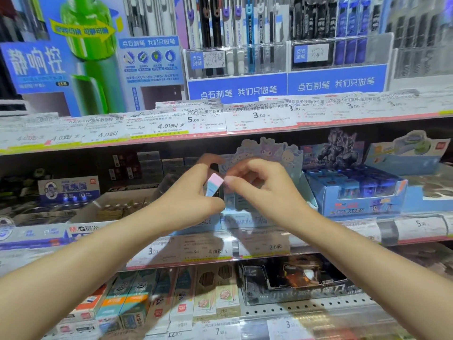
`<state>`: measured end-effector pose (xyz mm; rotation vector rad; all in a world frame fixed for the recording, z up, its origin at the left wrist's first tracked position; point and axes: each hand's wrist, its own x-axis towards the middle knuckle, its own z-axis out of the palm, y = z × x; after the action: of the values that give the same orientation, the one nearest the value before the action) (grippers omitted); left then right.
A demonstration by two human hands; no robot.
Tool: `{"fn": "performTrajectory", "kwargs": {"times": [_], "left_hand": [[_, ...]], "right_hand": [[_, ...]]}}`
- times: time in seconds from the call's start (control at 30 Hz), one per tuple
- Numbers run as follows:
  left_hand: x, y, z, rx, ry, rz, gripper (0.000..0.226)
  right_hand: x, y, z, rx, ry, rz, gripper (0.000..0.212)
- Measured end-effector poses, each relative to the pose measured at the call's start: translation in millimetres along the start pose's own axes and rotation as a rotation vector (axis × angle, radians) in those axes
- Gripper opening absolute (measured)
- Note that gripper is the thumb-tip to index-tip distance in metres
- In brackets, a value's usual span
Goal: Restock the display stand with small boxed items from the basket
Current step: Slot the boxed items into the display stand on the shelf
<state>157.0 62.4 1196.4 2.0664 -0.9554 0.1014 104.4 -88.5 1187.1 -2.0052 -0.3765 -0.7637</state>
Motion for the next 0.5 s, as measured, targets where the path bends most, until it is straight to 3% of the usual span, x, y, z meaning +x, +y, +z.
{"fn": "performTrajectory", "kwargs": {"times": [0.13,0.3,0.4,0.5], "left_hand": [[-3.9,8.9,10.7,-0.174,-0.051,0.016,0.067],[1.7,3.1,10.5,-0.199,-0.056,0.078,0.064],[3.8,-2.1,4.9,-0.026,0.005,0.134,0.057],[3.7,-6.6,-0.4,0.311,0.044,0.247,0.052]], "right_hand": [[0.6,-7.2,4.5,0.09,-0.07,0.015,0.011],[4.8,-3.8,-5.5,0.205,-0.119,0.013,0.008],[9.9,1.0,-15.7,0.206,-0.072,0.027,0.019],[18.3,10.8,-26.2,0.105,0.011,0.017,0.028]]}}
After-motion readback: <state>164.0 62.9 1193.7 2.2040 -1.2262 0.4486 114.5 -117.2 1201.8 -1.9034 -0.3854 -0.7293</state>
